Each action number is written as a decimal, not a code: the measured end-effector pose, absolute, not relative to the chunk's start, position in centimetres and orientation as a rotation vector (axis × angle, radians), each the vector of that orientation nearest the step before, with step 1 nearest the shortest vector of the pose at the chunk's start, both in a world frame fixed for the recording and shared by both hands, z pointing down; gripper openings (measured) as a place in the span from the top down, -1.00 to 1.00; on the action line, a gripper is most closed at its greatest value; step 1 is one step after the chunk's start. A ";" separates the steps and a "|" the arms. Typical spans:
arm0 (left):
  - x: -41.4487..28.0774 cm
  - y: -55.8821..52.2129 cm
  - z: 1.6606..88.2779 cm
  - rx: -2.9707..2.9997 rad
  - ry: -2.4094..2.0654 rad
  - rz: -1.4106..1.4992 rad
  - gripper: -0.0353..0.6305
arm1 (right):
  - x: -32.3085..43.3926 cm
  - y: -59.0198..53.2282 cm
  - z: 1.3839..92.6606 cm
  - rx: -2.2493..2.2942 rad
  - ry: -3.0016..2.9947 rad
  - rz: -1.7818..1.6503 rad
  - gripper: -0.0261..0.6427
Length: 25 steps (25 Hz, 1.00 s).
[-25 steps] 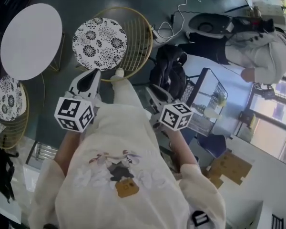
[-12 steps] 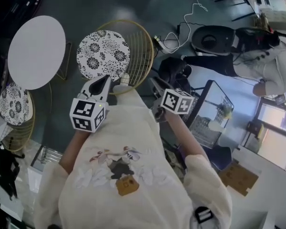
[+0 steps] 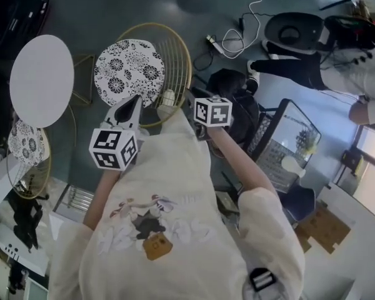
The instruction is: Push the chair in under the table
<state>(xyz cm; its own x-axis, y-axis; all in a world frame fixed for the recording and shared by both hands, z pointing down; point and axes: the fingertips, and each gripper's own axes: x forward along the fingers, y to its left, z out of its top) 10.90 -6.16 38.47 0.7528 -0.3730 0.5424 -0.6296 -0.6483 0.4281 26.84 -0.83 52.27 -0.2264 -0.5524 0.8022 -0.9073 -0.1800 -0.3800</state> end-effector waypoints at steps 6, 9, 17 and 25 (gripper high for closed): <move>15.0 -7.9 42.4 2.269 -0.798 0.650 0.87 | 30.9 -3.3 58.3 1.628 -1.634 1.387 0.69; 16.0 -8.9 44.6 2.192 -0.832 0.665 0.87 | 32.0 -4.8 60.8 1.618 -1.601 1.407 0.69; 16.8 -9.3 48.1 2.098 -0.900 0.724 0.87 | 32.7 -6.2 64.6 1.556 -1.553 1.398 0.69; 16.4 -9.0 51.1 2.041 -0.890 0.736 0.87 | 31.9 -5.3 66.6 1.505 -1.494 1.395 0.67</move>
